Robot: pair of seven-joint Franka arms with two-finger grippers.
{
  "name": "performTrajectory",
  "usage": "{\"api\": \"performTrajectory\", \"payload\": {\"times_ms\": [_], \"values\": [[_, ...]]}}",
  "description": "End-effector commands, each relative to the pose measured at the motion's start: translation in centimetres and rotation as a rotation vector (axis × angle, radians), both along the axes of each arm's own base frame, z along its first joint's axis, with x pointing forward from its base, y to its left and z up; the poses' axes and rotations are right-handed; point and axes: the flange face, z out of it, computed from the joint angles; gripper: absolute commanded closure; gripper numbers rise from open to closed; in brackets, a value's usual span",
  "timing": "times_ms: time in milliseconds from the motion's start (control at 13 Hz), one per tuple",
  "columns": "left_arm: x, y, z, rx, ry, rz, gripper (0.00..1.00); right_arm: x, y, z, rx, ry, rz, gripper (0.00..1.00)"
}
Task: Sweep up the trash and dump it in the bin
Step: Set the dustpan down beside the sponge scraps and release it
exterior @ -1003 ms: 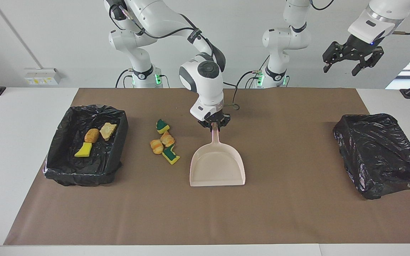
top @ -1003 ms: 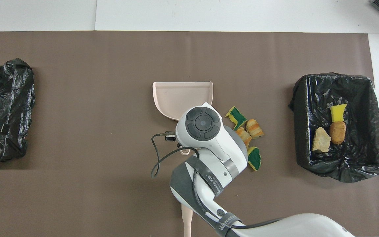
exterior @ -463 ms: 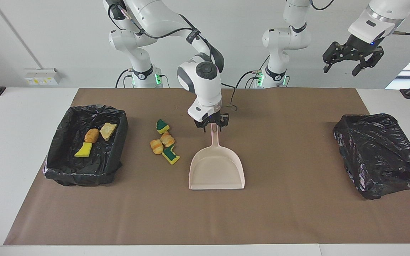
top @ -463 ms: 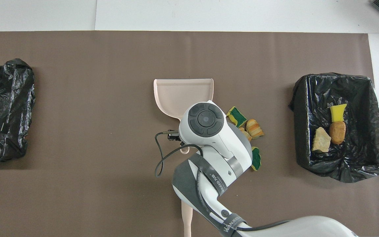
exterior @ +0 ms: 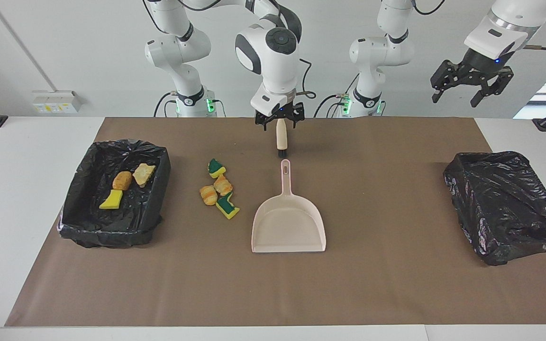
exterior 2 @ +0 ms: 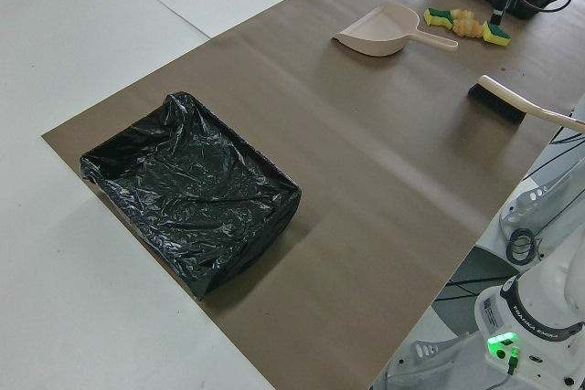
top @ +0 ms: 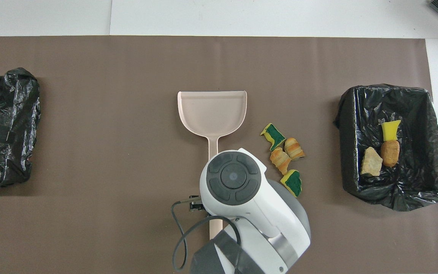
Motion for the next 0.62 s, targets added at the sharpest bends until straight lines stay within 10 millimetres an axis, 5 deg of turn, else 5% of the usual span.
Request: {"api": "performTrajectory", "payload": {"times_ms": [0, 231, 386, 540], "values": [[0.6, -2.4, -1.9, 0.001, -0.029, -0.037, 0.0, -8.1, -1.1, -2.5, 0.018, 0.047, -0.002, 0.0], [0.9, -7.7, -5.6, 0.002, -0.023, -0.053, 0.0, -14.1, -3.1, -4.3, 0.04, 0.088, -0.072, 0.0], [1.6, -11.7, -8.5, -0.005, -0.039, 0.022, 0.0, -16.2, -2.9, -6.4, 0.051, 0.09, -0.076, 0.0], [1.8, -13.2, -10.7, -0.011, -0.048, 0.025, 0.0, -17.7, -2.1, -8.5, 0.064, 0.062, -0.081, 0.0]]}}
